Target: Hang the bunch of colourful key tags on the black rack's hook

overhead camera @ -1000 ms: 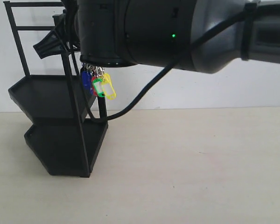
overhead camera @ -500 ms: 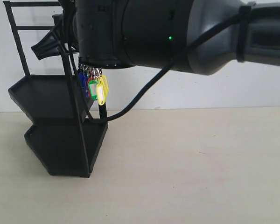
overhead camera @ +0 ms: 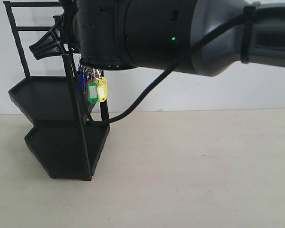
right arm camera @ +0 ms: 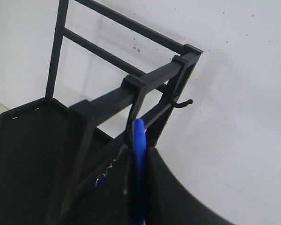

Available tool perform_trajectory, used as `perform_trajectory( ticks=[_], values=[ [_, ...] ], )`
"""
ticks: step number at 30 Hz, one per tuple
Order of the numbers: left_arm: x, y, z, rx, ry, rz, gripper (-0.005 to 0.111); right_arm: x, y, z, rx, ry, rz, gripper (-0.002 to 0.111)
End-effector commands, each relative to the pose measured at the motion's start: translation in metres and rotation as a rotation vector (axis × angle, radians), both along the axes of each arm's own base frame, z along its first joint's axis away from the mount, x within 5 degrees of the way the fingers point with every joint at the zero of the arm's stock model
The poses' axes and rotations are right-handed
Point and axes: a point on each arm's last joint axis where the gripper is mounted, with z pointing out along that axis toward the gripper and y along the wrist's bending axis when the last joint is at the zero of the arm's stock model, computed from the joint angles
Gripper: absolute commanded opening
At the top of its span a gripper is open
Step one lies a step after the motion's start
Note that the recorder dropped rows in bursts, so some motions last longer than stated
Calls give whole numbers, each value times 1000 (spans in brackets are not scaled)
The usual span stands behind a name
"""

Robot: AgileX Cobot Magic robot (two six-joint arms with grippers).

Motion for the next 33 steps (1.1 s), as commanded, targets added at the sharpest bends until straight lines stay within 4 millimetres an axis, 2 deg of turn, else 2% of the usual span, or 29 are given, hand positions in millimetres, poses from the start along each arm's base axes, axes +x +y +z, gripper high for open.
perform_trajectory(
  ticks=[1,4,7,9,13,15,18,21,25,27,30,33],
  values=[
    [0,0,1,-4,-10,-2,4,-1,1,6,27,-16,10,0],
    [0,0,1,-4,-10,-2,4,-1,1,6,33,-14,9,0],
    [0,0,1,-4,-10,-2,4,-1,1,6,35,-14,9,5],
    [0,0,1,-4,-10,-2,4,-1,1,6,35,-14,9,14],
    [0,0,1,-4,-10,-2,4,-1,1,6,37,-13,9,45],
    [0,0,1,-4,-10,-2,4,0,-1,6,47,-8,-9,52],
    [0,0,1,-4,-10,-2,4,-1,-11,11,77,-4,-96,46],
    [0,0,1,-4,-10,-2,4,-7,-29,27,97,-22,-203,33],
    [0,0,1,-4,-10,-2,4,-22,-58,56,140,-53,-343,14],
    [0,0,1,-4,-10,-2,4,-31,-74,68,138,-63,-420,-1],
    [0,0,1,-4,-10,-2,4,-45,-90,78,63,-61,-533,0],
    [0,0,1,-4,-10,-2,4,-59,-88,81,-37,-49,-559,0]
  ],
)
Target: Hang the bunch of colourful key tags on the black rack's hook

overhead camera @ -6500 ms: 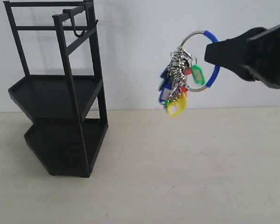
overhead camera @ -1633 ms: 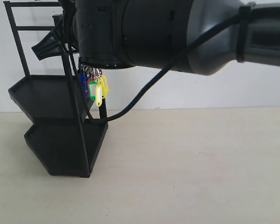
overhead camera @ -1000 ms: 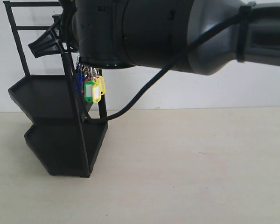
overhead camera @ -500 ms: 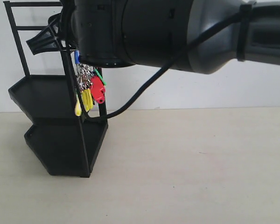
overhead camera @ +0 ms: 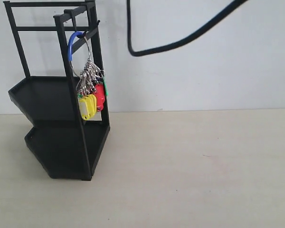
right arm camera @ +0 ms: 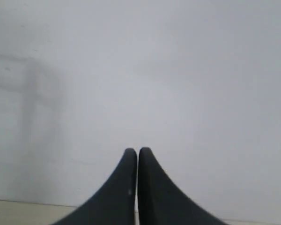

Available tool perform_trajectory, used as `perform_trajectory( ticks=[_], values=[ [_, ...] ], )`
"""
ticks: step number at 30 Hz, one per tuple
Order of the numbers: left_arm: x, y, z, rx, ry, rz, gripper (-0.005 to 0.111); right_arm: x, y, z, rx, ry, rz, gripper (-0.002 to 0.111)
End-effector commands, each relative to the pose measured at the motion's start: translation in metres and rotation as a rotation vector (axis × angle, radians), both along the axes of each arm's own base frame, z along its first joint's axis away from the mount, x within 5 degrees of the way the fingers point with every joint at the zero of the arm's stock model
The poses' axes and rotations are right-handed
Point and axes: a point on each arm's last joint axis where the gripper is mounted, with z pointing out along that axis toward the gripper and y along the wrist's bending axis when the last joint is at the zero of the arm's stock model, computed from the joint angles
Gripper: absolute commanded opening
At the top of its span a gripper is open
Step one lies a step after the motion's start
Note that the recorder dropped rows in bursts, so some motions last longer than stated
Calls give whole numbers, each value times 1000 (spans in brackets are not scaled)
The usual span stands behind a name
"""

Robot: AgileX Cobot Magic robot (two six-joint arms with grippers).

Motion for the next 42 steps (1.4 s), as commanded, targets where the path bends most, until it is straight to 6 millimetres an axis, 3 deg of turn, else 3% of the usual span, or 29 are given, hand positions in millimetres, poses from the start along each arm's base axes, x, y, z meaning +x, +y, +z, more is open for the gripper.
perform_trajectory(
  ticks=[1,7,12,19,24,29,35,42],
  values=[
    [0,0,1,-4,-10,-2,4,-24,-1,8,-100,39,-40,0],
    [0,0,1,-4,-10,-2,4,-64,20,-14,-181,82,95,0],
    [0,0,1,-4,-10,-2,4,-97,26,-57,-324,149,210,0],
    [0,0,1,-4,-10,-2,4,-137,33,-103,-366,155,764,0],
    [0,0,1,-4,-10,-2,4,-168,32,-125,-178,211,1091,0],
    [0,0,1,-4,-10,-2,4,-196,29,-115,-34,200,1368,0],
    [0,0,1,-4,-10,-2,4,-203,1,-83,-15,54,1367,0],
    [0,0,1,-4,-10,-2,4,-178,-54,-62,-16,-2,915,0]
  ],
)
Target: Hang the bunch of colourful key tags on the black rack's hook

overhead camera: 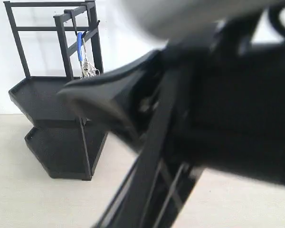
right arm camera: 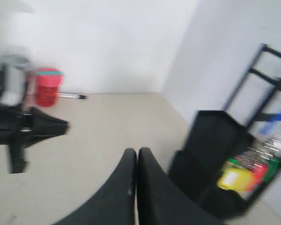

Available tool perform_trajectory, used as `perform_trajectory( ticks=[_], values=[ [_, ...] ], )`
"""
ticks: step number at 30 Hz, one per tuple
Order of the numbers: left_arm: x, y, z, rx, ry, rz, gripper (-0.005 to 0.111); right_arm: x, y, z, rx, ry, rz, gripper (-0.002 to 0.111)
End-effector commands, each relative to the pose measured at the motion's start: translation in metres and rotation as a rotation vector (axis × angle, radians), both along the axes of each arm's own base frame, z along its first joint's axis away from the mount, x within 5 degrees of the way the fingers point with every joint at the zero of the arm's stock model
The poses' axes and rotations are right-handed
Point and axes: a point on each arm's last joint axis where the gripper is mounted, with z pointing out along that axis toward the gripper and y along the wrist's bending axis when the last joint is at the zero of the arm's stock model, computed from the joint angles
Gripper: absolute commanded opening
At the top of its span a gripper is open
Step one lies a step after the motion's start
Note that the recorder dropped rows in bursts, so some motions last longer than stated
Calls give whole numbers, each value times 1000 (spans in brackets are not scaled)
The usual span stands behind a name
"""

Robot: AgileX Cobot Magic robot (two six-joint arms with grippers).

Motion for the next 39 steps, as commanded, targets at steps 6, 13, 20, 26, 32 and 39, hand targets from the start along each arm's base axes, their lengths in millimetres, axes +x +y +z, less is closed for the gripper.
perform_trajectory(
  ticks=[6,13,20,26,32,39],
  values=[
    [0,0,1,-4,-10,-2,4,21,-54,11,30,18,-481,0],
    [0,0,1,-4,-10,-2,4,24,-60,10,20,21,-551,0],
    [0,0,1,-4,-10,-2,4,24,-60,10,24,24,-552,0],
    [0,0,1,-4,-10,-2,4,23,-60,10,26,24,-547,0],
    [0,0,1,-4,-10,-2,4,13,-104,29,161,22,-655,0],
    [0,0,1,-4,-10,-2,4,6,-150,3,263,-2,-698,0]
  ],
)
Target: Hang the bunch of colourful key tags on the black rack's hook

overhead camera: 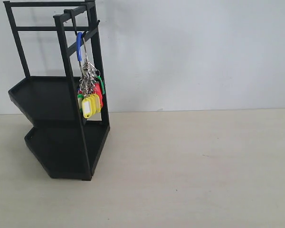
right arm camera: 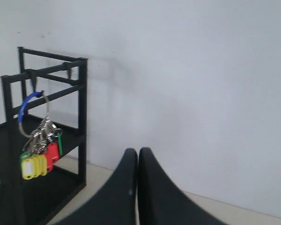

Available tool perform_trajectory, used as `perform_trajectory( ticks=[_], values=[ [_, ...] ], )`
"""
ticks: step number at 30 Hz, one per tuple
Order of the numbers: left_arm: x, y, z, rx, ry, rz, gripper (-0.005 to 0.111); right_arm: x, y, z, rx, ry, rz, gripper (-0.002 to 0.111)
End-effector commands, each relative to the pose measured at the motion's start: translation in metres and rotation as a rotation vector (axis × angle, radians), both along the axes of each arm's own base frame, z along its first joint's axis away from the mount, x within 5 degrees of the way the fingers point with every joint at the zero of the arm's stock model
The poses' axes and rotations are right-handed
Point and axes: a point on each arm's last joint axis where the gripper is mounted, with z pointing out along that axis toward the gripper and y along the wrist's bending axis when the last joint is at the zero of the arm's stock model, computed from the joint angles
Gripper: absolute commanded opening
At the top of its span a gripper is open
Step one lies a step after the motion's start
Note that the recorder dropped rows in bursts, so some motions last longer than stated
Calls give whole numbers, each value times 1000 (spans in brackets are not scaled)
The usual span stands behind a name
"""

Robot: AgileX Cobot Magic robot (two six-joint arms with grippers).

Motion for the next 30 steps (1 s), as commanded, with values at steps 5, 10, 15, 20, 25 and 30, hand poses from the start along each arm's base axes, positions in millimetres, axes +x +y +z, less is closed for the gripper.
perform_trajectory(
  ticks=[5,10,15,20,25,30],
  values=[
    [0,0,1,-4,-10,-2,4,-43,-46,-72,87,-161,-9,0],
    [0,0,1,-4,-10,-2,4,-53,-41,-70,77,-230,9,0],
    [0,0,1,-4,-10,-2,4,-50,-41,-81,165,-83,8,0],
    [0,0,1,-4,-10,-2,4,-47,-51,-94,151,61,-105,0],
    [0,0,1,-4,-10,-2,4,-47,-59,-100,202,126,-205,0],
    [0,0,1,-4,-10,-2,4,-47,-61,-103,191,151,-226,0]
  ],
)
